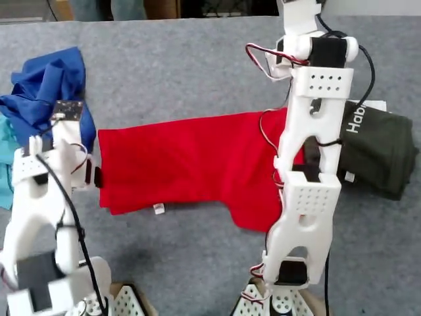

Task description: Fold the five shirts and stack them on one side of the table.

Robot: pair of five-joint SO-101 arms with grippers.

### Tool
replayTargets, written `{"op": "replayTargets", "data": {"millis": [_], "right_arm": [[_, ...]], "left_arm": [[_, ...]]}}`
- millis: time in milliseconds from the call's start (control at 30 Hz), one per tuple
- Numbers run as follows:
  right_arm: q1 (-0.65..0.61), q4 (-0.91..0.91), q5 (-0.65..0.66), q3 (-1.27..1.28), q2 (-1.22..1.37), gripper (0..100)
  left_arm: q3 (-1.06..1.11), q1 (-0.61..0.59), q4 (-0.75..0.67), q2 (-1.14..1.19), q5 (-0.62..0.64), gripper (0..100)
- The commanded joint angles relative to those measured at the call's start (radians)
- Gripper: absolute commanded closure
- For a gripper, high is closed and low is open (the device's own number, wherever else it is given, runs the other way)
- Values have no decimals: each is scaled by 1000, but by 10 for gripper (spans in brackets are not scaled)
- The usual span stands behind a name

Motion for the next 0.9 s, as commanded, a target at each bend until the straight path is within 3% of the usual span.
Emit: {"op": "replayTargets", "data": {"millis": [0,200,467,667,867], "right_arm": [[18,-52,-6,7,-61,983],[17,-75,-5,7,-59,983],[18,-89,-3,10,-47,983],[18,-89,-3,2,-24,983],[17,-89,-3,2,-24,983]], "left_arm": [[-79,21,-14,64,26,783],[-219,97,127,72,137,782],[-186,125,-31,218,149,782],[-265,130,0,437,149,789],[-430,134,127,586,146,943]]}}
